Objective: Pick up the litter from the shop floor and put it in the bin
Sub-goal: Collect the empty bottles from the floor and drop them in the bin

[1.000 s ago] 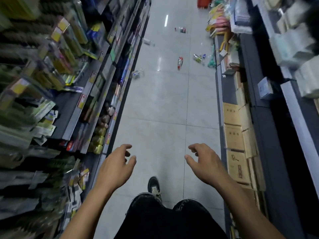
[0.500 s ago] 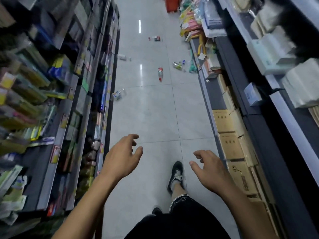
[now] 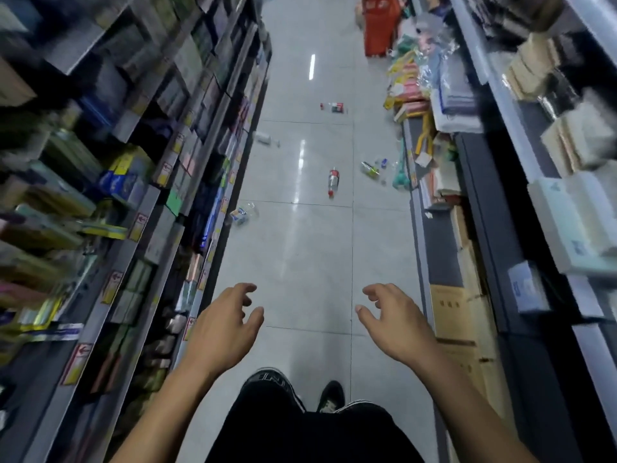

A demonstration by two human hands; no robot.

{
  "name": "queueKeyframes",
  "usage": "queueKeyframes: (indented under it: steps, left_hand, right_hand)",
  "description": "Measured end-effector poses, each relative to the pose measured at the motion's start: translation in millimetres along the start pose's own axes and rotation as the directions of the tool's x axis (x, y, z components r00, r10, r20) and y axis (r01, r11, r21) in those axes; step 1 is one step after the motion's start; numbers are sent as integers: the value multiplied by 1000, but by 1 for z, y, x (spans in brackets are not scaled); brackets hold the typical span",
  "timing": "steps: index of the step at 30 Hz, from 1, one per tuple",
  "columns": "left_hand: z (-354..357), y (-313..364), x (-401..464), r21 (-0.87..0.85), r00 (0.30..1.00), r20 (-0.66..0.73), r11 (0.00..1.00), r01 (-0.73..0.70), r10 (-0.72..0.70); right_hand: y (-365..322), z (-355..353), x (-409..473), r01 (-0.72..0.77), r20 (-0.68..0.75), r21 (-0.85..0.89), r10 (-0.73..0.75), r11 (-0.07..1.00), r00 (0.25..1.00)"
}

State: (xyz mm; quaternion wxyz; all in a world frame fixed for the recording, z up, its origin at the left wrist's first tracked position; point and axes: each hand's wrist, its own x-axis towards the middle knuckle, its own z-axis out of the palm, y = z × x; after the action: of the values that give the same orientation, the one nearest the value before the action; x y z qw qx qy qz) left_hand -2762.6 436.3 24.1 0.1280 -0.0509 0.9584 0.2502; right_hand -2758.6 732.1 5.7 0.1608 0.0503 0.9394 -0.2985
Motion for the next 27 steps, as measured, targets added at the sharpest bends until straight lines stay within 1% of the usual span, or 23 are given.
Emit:
queueKeyframes:
  steps: [6, 11, 16, 22, 27]
  left_hand:
    - [-27, -14, 65, -78, 989, -69, 989, 129, -134]
    - [-50, -30, 148, -101, 983, -76, 982, 157, -165]
    - [-77, -30, 234, -74, 992, -19, 990, 122, -124]
    - [-96, -11, 339, 42, 995, 97, 998, -42, 38]
    - [-103, 21, 416, 64, 983, 149, 991, -114, 103]
  right_hand:
    - [-40, -25, 110, 81, 57, -40, -79, 996, 995]
    - [-77, -33, 196, 113, 62, -70, -109, 991, 992]
    - [-106, -41, 260, 56, 69, -93, -50, 994, 996]
    - [-127, -49, 326, -53, 1, -62, 53, 997, 999]
    - [-121, -67, 365, -155, -28, -23, 154, 988, 988]
